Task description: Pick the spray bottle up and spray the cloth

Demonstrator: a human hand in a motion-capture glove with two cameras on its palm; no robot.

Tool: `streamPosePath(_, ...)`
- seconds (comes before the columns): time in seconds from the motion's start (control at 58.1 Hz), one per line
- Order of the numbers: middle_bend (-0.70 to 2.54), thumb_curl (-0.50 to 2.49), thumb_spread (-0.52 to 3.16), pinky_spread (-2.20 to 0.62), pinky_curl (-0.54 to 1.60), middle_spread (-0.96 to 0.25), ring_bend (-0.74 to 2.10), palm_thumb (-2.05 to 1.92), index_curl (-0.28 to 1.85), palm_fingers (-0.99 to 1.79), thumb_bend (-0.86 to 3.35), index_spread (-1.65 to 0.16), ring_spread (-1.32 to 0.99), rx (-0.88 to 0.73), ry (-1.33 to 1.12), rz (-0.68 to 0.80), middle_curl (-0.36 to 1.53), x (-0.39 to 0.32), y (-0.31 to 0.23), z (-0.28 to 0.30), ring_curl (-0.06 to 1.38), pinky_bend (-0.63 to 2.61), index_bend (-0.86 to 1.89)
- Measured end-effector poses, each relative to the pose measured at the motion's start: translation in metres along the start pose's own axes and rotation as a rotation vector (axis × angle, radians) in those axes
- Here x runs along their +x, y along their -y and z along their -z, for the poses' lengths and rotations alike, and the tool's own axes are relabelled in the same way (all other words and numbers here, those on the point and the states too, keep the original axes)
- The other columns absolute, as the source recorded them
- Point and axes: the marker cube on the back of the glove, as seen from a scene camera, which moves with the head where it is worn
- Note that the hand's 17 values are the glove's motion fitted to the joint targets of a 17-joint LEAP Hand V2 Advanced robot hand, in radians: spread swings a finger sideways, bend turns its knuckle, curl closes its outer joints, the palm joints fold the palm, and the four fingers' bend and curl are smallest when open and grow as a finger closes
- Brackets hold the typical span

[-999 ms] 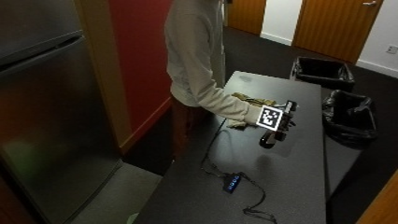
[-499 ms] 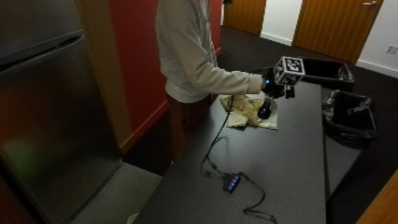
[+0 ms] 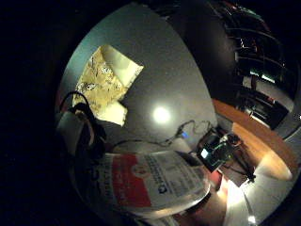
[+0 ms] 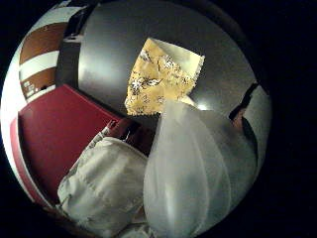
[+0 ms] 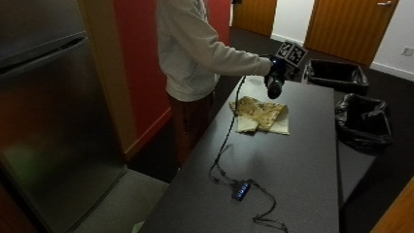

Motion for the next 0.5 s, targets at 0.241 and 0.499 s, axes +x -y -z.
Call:
streamPosePath(0.241,0.59,0.76,0.16,-0.22,0.38,-0.11,0.62,0.94,0.54,1.39,-0.04,-0.14,-0.19,-0.074,-0.082,0.013,0.50,-0.047,0.017,-0.030,0.44,0.36,0.40)
streamPosePath(0.499,0.59,0.77,0.17,-0.22,0.38,-0.11,0.62,0.93,0.54,1.39,-0.04,-0.14,-0.19,-0.057,-0.092,-0.006,0.50,-0.052,0.013,-0.021,0.44,0.37,0.40)
